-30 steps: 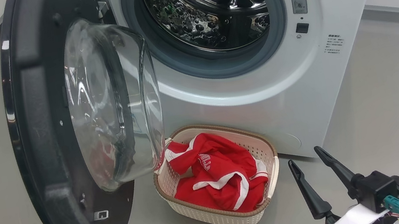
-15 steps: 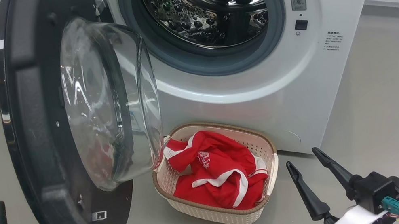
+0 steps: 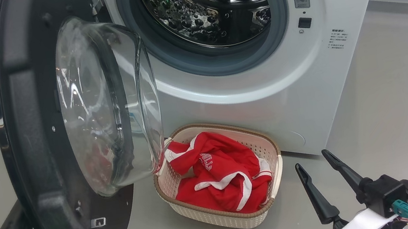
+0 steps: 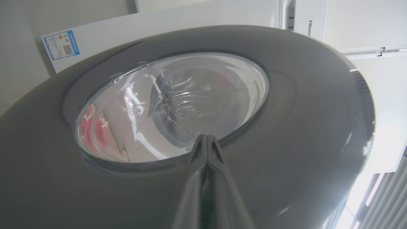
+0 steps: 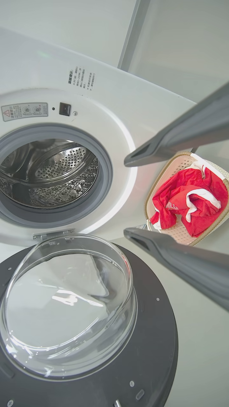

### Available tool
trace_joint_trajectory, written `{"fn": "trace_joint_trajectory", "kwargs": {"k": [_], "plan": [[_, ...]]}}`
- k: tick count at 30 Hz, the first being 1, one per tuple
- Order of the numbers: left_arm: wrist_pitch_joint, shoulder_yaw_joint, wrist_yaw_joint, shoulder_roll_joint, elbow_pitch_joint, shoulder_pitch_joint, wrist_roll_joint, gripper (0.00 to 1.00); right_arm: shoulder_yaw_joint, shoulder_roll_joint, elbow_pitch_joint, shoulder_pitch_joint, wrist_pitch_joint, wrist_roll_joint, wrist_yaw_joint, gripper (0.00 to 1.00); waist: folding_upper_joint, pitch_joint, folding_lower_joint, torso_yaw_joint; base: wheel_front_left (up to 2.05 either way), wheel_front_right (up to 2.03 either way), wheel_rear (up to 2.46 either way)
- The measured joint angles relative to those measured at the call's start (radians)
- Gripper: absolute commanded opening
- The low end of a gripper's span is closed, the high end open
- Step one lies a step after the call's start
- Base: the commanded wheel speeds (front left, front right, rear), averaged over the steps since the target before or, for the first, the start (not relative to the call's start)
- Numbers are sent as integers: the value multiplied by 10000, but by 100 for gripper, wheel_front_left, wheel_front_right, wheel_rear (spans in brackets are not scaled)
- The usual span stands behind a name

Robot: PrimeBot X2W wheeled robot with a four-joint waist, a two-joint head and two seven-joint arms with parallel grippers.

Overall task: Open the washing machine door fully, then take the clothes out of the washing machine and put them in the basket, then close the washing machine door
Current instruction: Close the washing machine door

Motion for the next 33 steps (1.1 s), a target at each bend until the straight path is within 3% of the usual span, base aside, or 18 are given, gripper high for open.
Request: {"fn": "trace_joint_trajectory", "kwargs": {"k": [15,26,33], "plan": [[2343,-428,393,545,-1613,552,-1221,0,-6,4,50,-3,-2,0,-2,100,0,-33,0,-20,0,0,0],[2890,-686,798,533,-2399,1169,-1363,0,104,12,73,-110,-2,-2,0,100,0,26,0,-348,0,0,0],[3064,-951,813,309,-2755,1373,-1678,0,0,10,94,-220,-2,-2,-77,100,0,58,0,-844,0,0,0]]}}
